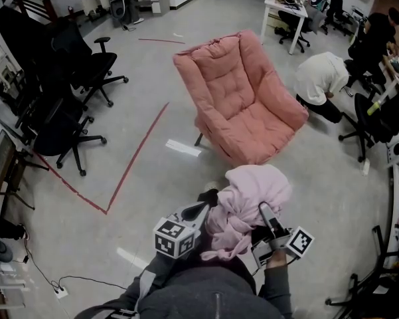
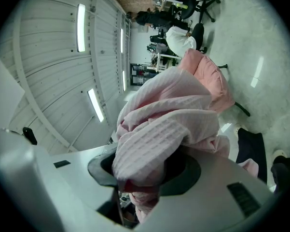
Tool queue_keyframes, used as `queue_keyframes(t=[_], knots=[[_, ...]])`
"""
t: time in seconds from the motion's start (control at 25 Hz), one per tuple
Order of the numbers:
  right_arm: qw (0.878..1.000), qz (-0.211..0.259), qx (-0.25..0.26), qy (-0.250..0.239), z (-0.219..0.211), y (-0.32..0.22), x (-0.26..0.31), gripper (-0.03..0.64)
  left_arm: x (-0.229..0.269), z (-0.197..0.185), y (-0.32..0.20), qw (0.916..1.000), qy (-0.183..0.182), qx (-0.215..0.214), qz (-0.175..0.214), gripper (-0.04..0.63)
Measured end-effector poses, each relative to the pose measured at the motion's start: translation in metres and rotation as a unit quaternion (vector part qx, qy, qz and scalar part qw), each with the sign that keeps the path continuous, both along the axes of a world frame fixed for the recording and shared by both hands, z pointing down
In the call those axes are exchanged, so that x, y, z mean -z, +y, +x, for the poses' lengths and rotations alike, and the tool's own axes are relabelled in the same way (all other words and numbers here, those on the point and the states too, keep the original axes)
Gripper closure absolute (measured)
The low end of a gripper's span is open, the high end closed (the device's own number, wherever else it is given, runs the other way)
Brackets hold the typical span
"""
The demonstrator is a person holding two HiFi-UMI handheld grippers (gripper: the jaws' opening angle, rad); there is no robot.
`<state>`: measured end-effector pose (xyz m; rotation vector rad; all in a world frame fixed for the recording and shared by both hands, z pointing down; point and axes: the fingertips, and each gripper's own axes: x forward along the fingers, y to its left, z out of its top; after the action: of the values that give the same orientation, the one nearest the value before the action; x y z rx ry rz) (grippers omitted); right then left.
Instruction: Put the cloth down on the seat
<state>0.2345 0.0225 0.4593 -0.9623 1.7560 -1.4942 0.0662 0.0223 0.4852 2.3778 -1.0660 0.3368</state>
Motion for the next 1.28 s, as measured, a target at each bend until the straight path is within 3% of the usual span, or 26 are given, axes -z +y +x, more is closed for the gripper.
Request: queue_keyframes(t=[0.52, 1.28], knots=[[0.999, -0.014, -0.029, -0.004, 0.027, -0.058, -0.005, 0.445, -0.003, 0.024, -0.069, 0.9997, -0.001, -0.023, -0.008, 0.587], [0.999, -0.016, -0.040, -0.002, 0.037, -0.264, 0.010, 0.445, 0.009, 0.038, -0.274, 0.9990, -0.003, -0.045, -0.006, 0.587]])
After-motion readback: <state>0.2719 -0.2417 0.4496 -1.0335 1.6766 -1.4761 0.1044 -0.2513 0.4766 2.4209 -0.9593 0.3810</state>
